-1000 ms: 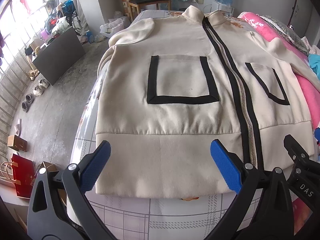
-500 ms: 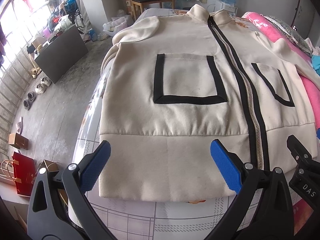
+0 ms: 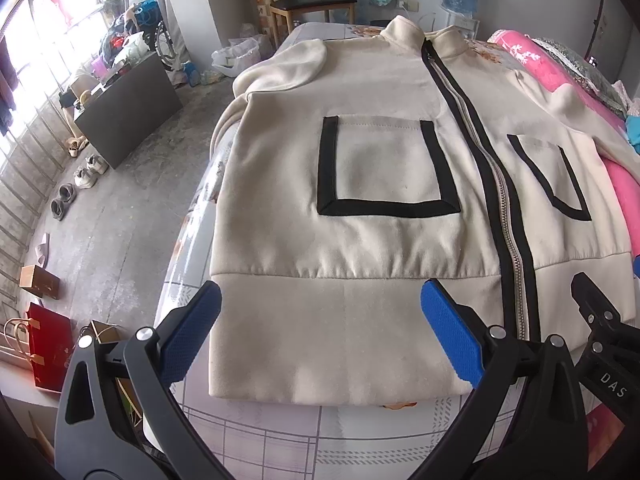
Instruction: Fold large clothes
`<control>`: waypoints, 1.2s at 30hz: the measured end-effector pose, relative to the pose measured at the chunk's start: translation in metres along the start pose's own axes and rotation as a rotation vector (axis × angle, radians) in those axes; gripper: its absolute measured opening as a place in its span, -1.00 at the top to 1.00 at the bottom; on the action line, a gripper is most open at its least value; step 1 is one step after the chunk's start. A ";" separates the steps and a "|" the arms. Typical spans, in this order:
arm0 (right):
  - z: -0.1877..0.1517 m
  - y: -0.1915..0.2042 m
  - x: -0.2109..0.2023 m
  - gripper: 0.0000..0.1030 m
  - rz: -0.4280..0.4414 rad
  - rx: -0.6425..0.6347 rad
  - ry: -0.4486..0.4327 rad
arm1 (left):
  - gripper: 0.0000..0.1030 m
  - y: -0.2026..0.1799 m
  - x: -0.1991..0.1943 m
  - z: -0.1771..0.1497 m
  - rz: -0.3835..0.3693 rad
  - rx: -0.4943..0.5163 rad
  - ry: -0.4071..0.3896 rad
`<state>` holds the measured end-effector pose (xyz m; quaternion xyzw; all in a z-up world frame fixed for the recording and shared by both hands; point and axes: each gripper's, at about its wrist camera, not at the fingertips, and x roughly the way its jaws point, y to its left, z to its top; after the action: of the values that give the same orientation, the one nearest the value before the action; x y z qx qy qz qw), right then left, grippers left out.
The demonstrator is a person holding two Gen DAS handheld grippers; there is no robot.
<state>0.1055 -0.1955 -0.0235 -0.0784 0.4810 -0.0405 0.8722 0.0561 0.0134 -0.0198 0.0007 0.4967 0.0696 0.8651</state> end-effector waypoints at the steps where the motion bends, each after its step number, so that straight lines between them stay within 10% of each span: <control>1: 0.000 0.000 0.000 -0.91 0.002 0.000 0.000 | -0.87 0.000 -0.001 0.000 0.002 0.000 -0.001; 36: 0.006 0.003 0.000 -0.91 0.009 -0.005 0.002 | -0.87 0.011 -0.005 0.004 0.017 -0.018 -0.002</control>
<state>0.1103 -0.1925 -0.0211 -0.0782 0.4823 -0.0355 0.8718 0.0555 0.0237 -0.0127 -0.0031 0.4951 0.0814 0.8650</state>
